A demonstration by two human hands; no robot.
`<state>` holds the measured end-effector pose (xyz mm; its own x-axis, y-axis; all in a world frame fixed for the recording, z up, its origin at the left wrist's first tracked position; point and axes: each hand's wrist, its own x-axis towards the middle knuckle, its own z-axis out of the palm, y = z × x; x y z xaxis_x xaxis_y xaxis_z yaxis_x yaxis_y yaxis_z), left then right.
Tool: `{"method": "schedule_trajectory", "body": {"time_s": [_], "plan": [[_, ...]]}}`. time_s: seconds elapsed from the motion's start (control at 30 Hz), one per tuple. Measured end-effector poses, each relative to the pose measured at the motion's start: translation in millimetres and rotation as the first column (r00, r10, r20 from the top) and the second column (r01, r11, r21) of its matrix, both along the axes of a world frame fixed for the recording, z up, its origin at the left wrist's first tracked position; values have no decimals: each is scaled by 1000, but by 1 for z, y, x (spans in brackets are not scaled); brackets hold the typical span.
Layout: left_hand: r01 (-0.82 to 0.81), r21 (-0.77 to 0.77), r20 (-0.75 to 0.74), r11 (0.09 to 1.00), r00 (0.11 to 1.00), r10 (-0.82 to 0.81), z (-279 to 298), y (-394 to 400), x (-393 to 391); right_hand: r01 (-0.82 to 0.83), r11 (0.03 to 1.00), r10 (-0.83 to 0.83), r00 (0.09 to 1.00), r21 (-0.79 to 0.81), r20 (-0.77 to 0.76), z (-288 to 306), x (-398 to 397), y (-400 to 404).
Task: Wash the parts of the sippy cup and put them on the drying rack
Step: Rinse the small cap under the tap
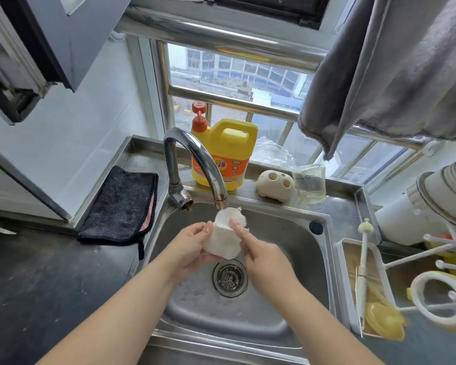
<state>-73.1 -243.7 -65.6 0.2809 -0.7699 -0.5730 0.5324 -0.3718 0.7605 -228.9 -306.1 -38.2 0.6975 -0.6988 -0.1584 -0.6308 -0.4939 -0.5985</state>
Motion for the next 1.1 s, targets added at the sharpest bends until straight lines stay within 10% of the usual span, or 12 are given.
{"method": "schedule_trajectory", "body": {"time_s": [0.17, 0.67, 0.83, 1.1], "plan": [[17, -20, 60, 1000, 998, -15, -3, 5, 11, -79, 997, 82, 989, 23, -127, -9, -17, 13], [285, -102, 99, 953, 956, -275, -4, 7, 2, 77, 972, -114, 981, 222, 158, -9, -3, 6], [50, -76, 49, 996, 998, -46, -6, 5, 18, 90, 972, -117, 987, 218, 114, -13, -21, 7], [113, -79, 158, 990, 982, -100, -4, 2, 16, -1, 994, -10, 996, 112, 92, -7, -3, 4]]}}
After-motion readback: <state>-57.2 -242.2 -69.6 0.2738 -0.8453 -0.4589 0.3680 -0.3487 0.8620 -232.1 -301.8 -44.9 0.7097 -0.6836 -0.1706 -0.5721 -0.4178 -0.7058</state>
